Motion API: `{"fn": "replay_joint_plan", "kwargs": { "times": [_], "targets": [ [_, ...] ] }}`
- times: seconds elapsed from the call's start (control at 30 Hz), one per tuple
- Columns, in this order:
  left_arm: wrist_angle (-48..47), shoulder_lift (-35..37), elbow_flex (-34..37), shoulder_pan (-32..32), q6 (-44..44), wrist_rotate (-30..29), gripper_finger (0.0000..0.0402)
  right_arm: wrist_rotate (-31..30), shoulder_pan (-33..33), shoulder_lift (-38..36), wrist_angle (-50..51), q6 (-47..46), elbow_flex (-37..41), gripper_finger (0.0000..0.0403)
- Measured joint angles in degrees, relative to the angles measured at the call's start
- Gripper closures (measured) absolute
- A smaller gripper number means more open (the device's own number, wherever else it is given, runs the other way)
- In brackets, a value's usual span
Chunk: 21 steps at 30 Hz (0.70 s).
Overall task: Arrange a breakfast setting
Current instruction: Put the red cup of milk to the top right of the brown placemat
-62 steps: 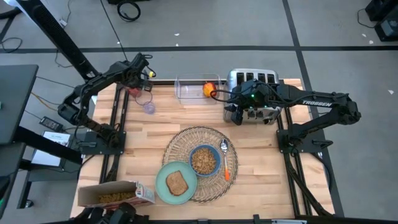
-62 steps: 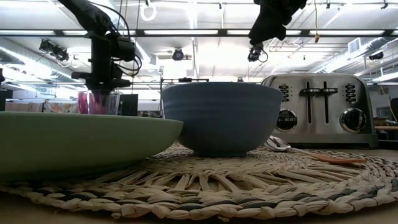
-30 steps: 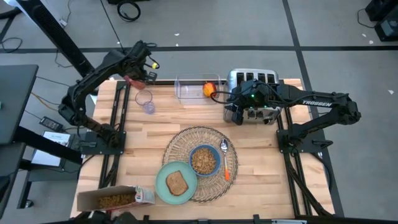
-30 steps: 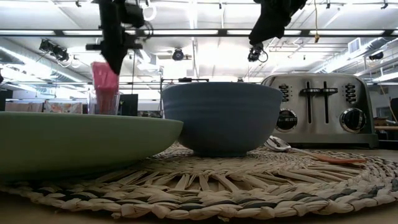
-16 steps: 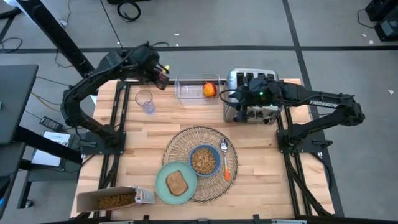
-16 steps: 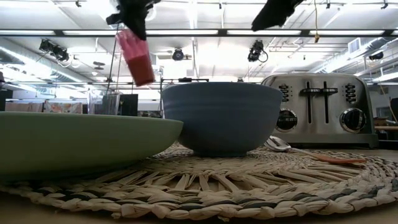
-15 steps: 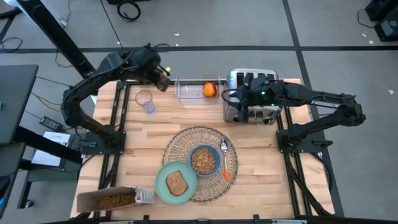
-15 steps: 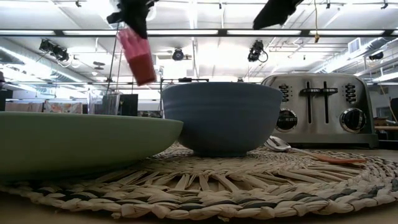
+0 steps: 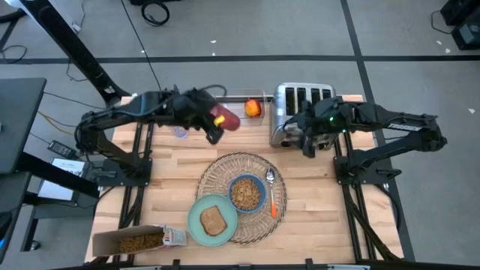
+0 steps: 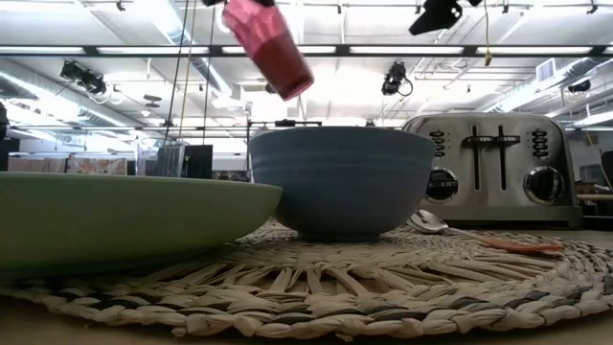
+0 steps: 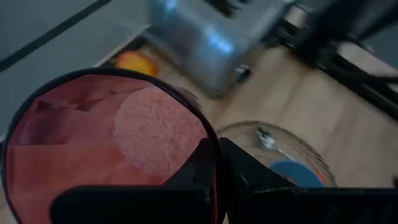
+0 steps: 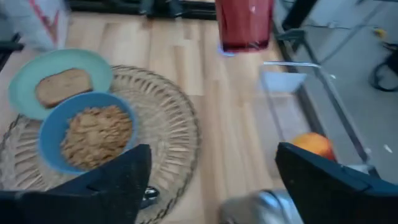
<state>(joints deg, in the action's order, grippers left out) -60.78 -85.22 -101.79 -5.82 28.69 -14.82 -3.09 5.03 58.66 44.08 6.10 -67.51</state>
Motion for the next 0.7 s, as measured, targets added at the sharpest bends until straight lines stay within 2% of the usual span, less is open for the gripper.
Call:
{"fn": "replay_joint_plan", "kwargs": {
  "times": [0.13,0.23,0.33,0.47,0.7],
  "targets": [
    [2.8,-1.3,0.0,5.4,-2.8,0.0,0.0386,-1.7,-3.6,3.9,-3.9,0.1,0.0,0.002],
    [3.5,-3.0,0.0,8.6,-3.9,0.1,0.0386,-4.1,-5.5,7.6,-8.5,-0.1,0.0,0.0006],
    [3.8,-4.2,0.1,11.2,-5.2,-0.8,0.0386,-4.7,-6.2,11.3,-13.7,-0.7,0.0,0.0005],
    [4.4,-4.7,0.1,14.0,-6.9,-3.2,0.0386,-2.4,-6.4,16.0,-19.9,-2.3,0.0,0.0006],
    [7.1,-4.9,0.1,15.7,-10.5,-4.0,0.0386,0.0,-6.4,21.1,-30.3,-3.0,0.0,0.0006]
  ]
}}
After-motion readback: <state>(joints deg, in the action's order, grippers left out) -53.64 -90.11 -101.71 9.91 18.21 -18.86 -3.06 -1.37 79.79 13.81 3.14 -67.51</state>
